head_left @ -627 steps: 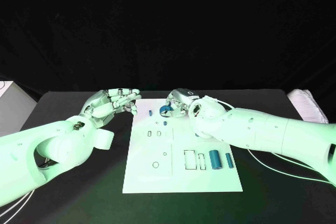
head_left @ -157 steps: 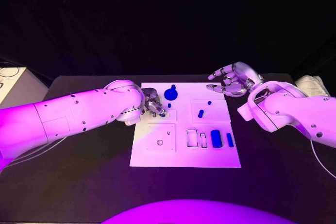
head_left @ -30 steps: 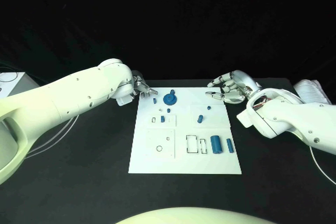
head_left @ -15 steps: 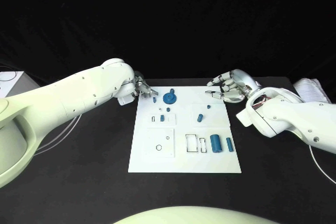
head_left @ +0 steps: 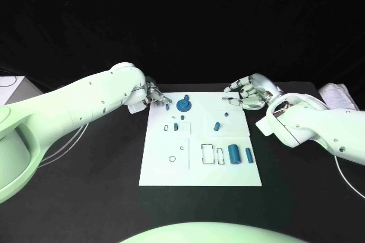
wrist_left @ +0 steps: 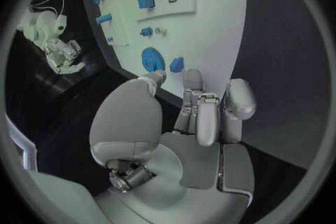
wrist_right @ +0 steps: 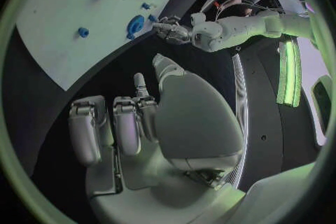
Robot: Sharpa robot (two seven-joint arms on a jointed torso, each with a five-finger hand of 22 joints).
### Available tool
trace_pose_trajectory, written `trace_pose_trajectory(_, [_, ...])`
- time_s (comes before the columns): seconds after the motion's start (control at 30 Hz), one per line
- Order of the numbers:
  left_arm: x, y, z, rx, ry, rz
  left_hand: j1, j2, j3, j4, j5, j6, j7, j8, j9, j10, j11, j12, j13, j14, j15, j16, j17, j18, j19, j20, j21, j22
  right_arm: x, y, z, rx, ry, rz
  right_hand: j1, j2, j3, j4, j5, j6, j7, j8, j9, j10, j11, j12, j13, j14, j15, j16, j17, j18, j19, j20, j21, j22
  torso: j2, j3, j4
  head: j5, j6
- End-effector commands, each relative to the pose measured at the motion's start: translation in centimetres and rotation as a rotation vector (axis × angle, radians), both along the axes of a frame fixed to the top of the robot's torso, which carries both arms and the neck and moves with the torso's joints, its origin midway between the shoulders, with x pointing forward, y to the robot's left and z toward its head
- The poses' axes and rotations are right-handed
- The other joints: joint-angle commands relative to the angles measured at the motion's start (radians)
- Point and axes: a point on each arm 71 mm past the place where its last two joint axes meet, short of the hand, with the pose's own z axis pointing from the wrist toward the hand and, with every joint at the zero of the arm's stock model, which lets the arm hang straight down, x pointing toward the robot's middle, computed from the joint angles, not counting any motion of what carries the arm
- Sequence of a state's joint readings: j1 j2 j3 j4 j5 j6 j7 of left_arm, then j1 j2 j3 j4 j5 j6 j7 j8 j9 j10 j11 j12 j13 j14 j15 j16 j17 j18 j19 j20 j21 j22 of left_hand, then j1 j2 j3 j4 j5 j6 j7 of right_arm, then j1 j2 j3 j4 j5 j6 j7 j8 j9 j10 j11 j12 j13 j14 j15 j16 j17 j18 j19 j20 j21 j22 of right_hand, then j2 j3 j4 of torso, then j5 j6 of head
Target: Assemble the parts on the task board
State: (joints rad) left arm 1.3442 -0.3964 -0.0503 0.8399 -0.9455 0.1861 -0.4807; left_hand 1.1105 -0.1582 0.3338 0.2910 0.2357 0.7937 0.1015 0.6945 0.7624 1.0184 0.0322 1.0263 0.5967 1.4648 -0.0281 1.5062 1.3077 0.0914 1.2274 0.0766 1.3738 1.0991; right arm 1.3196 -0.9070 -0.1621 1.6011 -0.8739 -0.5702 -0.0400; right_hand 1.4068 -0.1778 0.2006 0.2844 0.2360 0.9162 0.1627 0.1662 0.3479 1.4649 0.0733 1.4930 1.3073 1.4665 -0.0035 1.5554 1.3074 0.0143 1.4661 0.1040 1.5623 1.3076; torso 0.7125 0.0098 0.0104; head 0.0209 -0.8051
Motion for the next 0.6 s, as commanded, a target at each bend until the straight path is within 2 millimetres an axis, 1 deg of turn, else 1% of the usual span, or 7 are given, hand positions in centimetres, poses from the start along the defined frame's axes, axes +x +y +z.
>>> trace_pose_trajectory(0.03, [-0.13, -0.52, -0.16, -0.015, 0.022, -0.03, 0.011, 0.002, 0.0, -0.002, -0.001, -0.001, 0.001, -0.004, -0.002, -0.007, 0.001, 0.005, -0.001, 0.034, 0.005, -0.002, 0.114, 0.011, -0.002, 0.008, -0.004, 0.002, -0.04, 0.17, 0.0, -0.003, 0.0, 0.014, -0.01, 0.002, 0.004, 0.003, 0.001, 0.0, -0.001, 0.002, -0.001, 0.035, 0.004, -0.002, 0.196, 0.092, 0.006, -0.006, 0.217, -0.011, 0.099, 0.001, -0.003, 0.255, 0.0, -0.0002, -0.0011, 0.001, -0.002])
trace_pose_trajectory(0.2, [-0.18, -0.67, -0.39, -0.015, 0.029, -0.035, 0.02, 0.006, 0.002, -0.002, -0.001, 0.001, 0.0, -0.005, -0.004, -0.008, 0.0, 0.007, -0.002, 0.034, 0.005, -0.002, 0.115, 0.011, -0.002, 0.009, -0.004, 0.002, -0.04, 0.2, 0.0, -0.003, 0.0, 0.015, -0.01, 0.002, 0.004, 0.003, 0.001, 0.0, -0.001, 0.002, -0.001, 0.035, 0.004, -0.002, 0.196, 0.092, 0.006, -0.006, 0.217, -0.011, 0.099, 0.001, -0.003, 0.255, 0.0, -0.0002, -0.0026, 0.001, 0.0])
trace_pose_trajectory(0.5, [-0.14, -0.52, -0.57, -0.017, 0.035, -0.032, 0.033, 0.011, 0.006, -0.003, -0.001, 0.004, 0.0, -0.005, -0.007, -0.01, 0.0, 0.009, -0.002, 0.033, 0.005, -0.001, 0.114, 0.011, -0.003, 0.01, -0.004, 0.003, -0.05, 0.21, 0.0, -0.003, 0.001, 0.016, -0.01, 0.002, 0.004, 0.003, 0.001, 0.0, -0.001, 0.002, -0.001, 0.035, 0.004, -0.002, 0.196, 0.092, 0.006, -0.006, 0.217, -0.011, 0.099, 0.001, -0.003, 0.255, -0.001, 0.0009, -0.0007, -0.002, -0.002])
trace_pose_trajectory(0.57, [-0.12, -0.46, -0.58, -0.018, 0.035, -0.029, 0.036, 0.012, 0.007, -0.003, -0.001, 0.004, -0.001, -0.005, -0.007, -0.01, 0.0, 0.01, -0.002, 0.033, 0.005, -0.001, 0.114, 0.011, -0.003, 0.01, -0.004, 0.003, -0.04, 0.22, 0.0, -0.003, 0.001, 0.016, -0.01, 0.002, 0.004, 0.003, 0.001, 0.0, -0.001, 0.002, -0.001, 0.035, 0.004, -0.002, 0.196, 0.092, 0.006, -0.006, 0.217, -0.011, 0.099, 0.001, -0.003, 0.255, -0.001, 0.0001, -0.0003, -0.002, -0.002])
trace_pose_trajectory(0.6, [-0.11, -0.44, -0.58, -0.019, 0.035, -0.029, 0.036, 0.012, 0.007, -0.003, -0.001, 0.004, -0.001, -0.005, -0.007, -0.01, 0.0, 0.01, -0.002, 0.033, 0.005, -0.001, 0.114, 0.011, -0.003, 0.01, -0.004, 0.003, -0.04, 0.22, 0.0, -0.003, 0.001, 0.016, -0.01, 0.002, 0.004, 0.003, 0.001, 0.0, -0.001, 0.002, -0.001, 0.035, 0.004, -0.002, 0.196, 0.092, 0.006, -0.006, 0.217, -0.011, 0.099, 0.001, -0.003, 0.255, -0.001, 0.0004, -0.0003, -0.002, -0.002])
